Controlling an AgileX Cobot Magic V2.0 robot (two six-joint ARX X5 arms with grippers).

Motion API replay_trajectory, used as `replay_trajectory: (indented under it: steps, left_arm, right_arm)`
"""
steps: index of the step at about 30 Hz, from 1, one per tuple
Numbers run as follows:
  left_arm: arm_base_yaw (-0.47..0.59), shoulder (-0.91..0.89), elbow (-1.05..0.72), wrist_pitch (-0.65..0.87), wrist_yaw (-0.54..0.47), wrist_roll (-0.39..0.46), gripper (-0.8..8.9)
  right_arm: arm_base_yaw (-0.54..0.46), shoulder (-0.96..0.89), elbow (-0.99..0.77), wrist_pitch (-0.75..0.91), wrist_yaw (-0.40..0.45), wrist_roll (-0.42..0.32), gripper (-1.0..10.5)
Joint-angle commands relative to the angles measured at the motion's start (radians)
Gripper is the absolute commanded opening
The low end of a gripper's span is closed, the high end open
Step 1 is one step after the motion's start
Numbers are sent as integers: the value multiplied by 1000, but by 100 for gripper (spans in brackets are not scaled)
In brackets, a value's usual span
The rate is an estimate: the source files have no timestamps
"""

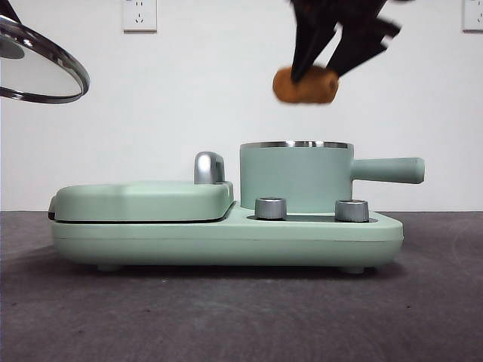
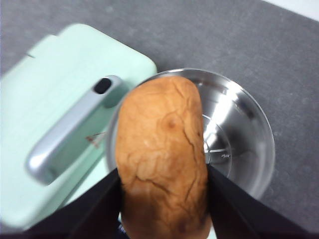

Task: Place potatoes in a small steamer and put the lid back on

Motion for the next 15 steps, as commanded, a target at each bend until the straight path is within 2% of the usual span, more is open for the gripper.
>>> replay_trajectory:
  steps: [1,6,15]
  left_arm:
    - [-3,0,14,26,0,-4,10]
    - [-3,0,14,26,0,-4,10]
    - [-3,0,14,26,0,-27,10]
  right_arm:
    - [-3,92,60,3,-10,-17,211]
    - [-19,197,109,8,-24,-26,211]
    - [-47,279,110,31,-24,-44,211]
